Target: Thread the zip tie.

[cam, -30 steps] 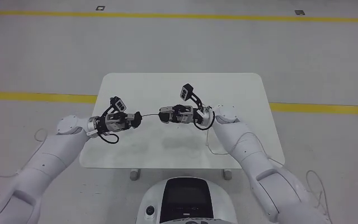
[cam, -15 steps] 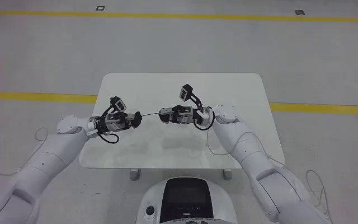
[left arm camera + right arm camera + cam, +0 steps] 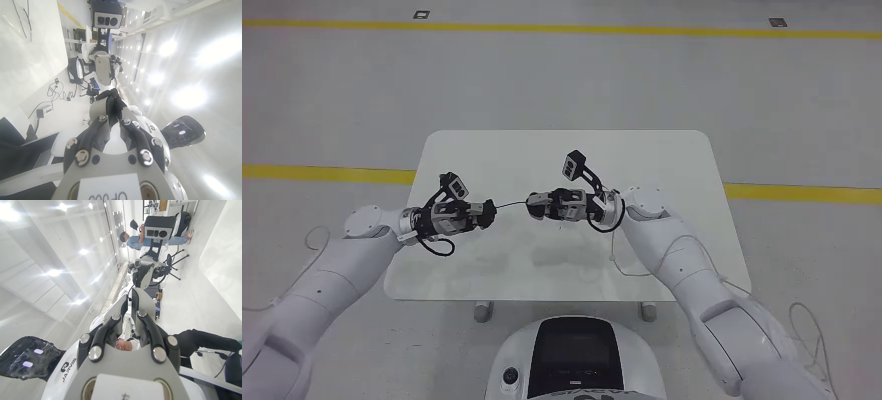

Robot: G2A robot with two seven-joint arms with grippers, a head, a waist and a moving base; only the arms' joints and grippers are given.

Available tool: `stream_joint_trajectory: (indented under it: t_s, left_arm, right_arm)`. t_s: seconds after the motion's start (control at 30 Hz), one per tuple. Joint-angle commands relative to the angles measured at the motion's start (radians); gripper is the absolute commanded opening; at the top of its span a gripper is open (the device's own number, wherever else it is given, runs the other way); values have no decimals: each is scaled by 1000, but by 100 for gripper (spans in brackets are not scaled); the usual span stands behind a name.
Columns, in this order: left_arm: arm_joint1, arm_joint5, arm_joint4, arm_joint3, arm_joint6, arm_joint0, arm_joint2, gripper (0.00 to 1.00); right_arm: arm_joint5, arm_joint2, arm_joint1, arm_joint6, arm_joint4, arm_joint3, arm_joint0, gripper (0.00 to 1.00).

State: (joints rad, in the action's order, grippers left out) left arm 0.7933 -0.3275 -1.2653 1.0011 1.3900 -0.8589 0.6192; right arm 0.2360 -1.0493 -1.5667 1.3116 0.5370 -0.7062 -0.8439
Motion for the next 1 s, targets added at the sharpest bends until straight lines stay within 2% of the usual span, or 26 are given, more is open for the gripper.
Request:
stream_joint_trajectory:
  t_s: [0.0, 0.27, 0.3, 0.33, 0.97]
  left_arm:
    - [0, -1, -3, -3, 0, 2, -5, 0]
    - [3, -4, -11, -16, 0, 10, -19, 0]
    - [3, -3, -10, -16, 0, 11, -21, 25]
    - [3, 0, -12, -20, 0, 10, -22, 100]
    - [3, 0, -12, -20, 0, 10, -22, 100]
  right_arm:
    - [0, 2, 1, -6, -1, -1, 0, 0]
    - [-6, 11, 4, -28, -8, -11, -2, 0]
    - [-7, 12, 4, -31, -8, -12, -2, 0]
    - [-9, 14, 4, -34, -8, -14, -2, 0]
    - [-23, 42, 1, -76, -16, -1, 9, 0]
